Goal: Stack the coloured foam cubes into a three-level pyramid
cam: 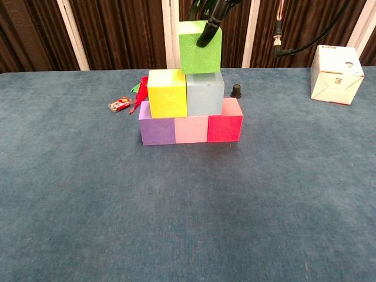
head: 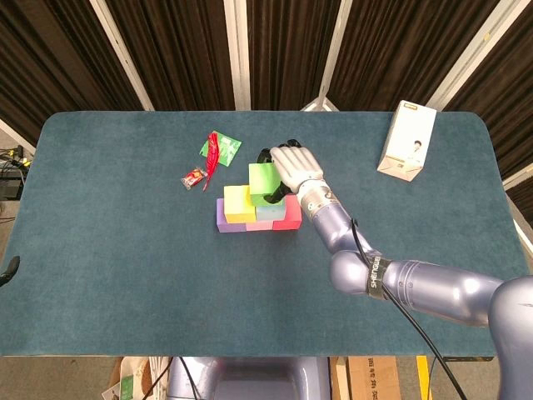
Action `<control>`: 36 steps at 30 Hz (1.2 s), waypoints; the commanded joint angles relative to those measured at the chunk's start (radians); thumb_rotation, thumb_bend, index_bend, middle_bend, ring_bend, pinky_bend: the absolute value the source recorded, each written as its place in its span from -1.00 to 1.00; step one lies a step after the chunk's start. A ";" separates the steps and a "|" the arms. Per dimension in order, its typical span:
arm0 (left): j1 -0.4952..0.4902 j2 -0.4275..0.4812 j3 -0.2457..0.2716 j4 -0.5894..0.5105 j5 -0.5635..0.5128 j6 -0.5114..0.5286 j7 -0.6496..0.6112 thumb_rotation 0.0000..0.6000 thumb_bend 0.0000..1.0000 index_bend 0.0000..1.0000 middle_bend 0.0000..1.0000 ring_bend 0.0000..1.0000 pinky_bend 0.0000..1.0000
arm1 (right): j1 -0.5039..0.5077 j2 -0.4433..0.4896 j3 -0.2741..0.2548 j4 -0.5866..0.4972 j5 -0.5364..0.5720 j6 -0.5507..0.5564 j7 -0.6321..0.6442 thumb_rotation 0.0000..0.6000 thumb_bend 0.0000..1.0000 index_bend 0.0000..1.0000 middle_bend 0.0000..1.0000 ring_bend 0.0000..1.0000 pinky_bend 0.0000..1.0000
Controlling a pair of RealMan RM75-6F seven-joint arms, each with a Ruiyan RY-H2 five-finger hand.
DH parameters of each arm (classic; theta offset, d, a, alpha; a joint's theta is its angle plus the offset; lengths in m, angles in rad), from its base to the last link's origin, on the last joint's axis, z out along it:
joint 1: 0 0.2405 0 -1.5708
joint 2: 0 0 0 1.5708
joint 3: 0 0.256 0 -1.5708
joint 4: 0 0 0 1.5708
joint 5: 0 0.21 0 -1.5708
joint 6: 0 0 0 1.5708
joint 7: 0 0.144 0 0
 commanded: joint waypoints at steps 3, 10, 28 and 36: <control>0.001 -0.002 -0.003 -0.003 -0.008 0.002 0.003 1.00 -0.40 -0.99 -1.00 -1.00 -1.00 | 0.003 -0.017 0.012 0.001 0.024 0.005 -0.016 1.00 -0.51 -0.22 -0.23 -0.65 -1.00; 0.002 0.002 -0.006 -0.015 -0.031 -0.012 0.010 1.00 -0.40 -0.99 -1.00 -1.00 -1.00 | -0.003 -0.035 0.048 -0.002 0.021 0.031 -0.025 1.00 -0.51 -0.22 -0.26 -0.65 -1.00; 0.002 0.010 -0.011 -0.026 -0.051 -0.021 0.018 1.00 -0.40 -1.00 -1.00 -1.00 -1.00 | -0.028 -0.098 0.104 0.022 0.030 0.075 -0.071 1.00 -0.51 -0.22 -0.29 -0.65 -1.00; 0.002 0.009 -0.010 -0.026 -0.050 -0.019 0.019 1.00 -0.40 -1.00 -1.00 -1.00 -1.00 | -0.043 -0.099 0.123 0.018 0.020 0.067 -0.087 1.00 -0.51 -0.22 -0.33 -0.65 -1.00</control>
